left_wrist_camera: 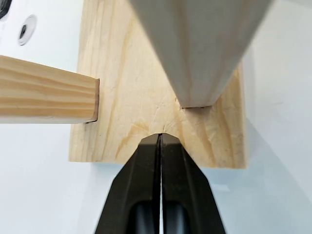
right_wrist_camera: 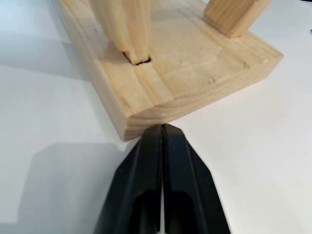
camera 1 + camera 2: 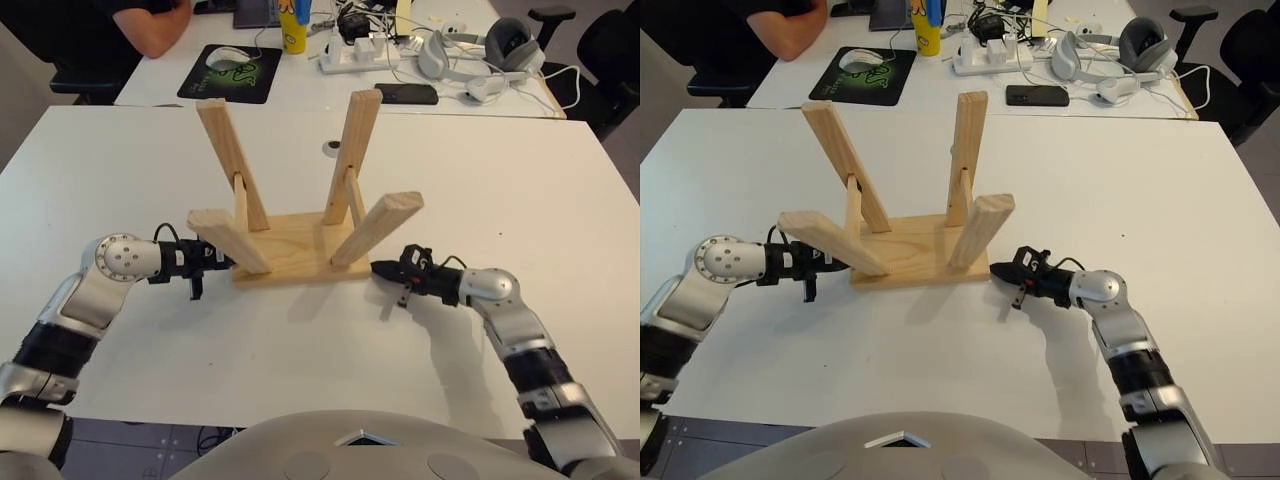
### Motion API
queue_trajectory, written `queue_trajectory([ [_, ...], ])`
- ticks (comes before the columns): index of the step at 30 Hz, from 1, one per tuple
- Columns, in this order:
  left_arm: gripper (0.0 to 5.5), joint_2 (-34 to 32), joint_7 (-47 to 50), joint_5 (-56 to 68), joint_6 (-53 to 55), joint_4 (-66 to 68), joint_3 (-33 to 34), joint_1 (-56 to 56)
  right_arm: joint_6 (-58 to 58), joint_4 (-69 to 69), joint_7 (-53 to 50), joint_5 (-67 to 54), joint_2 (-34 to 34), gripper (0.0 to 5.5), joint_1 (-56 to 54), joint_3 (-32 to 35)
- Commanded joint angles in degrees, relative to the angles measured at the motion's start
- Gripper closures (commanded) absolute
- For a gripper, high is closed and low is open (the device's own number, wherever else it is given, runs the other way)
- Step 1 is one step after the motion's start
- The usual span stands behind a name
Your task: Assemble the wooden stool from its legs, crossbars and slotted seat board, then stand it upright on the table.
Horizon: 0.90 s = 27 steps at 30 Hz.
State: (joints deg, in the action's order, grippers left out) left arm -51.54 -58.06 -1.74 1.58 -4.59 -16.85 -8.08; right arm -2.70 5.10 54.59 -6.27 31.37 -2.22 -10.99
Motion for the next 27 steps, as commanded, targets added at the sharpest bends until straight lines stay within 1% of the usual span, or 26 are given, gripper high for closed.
queue_trajectory([
  [1, 5.5, 0.66, -2.98, 4.92, 7.62, -12.67, -2.76, 8.98, -6.68, -13.18, 0.86, -3.68, 0.48, 5.49, 7.86, -2.5],
  [4, 5.5, 0.73, -2.15, 5.13, 8.86, -13.01, -1.54, 9.37, -11.38, -20.48, 0.19, -5.68, 2.51, 5.49, 11.62, -1.38],
  [8, 5.5, 1.9, -0.08, 3.61, 7.7, -8.44, 0.16, 6.8, -17.6, -30.1, 0.26, -8.59, 4.57, 5.49, 15.99, -1.57],
  [10, 5.5, 2.27, 0.49, 3.7, 7.55, -8.05, 0.87, 6.72, -19.65, -32.83, 0.38, -9.47, 5.52, 5.49, 17.94, -1.1],
  [12, 5.5, 1.97, 0.17, 4.99, 8.33, -9.72, 1.68, 7.6, -20.17, -33.06, 0.56, -9.32, 6.62, 5.49, 19.0, -0.32],
  [15, 5.5, 0.26, -3.56, 10.08, 12.06, -11.4, 4.12, 7.6, -18.64, -30.99, -0.28, -7.46, 7.7, 5.49, 19.07, 0.53],
  [20, 5.5, -1.55, -5.54, 13.33, 15.78, -9.95, 8.41, 4.97, -15.83, -28.34, -2.02, -5.47, 8.04, 5.49, 18.67, 1.2],
  [24, 5.5, -1.02, -5.25, 16.25, 18.31, -7.62, 12.83, 2.63, -15.04, -28.4, -2.03, -6.57, 7.77, 5.49, 20.24, 1.21],
  [27, 5.5, -2.01, -5.98, 16.25, 18.45, -8.01, 13.09, 4.66, -14.57, -28.43, -2.12, -6.41, 8.02, 5.49, 20.33, 1.33],
])
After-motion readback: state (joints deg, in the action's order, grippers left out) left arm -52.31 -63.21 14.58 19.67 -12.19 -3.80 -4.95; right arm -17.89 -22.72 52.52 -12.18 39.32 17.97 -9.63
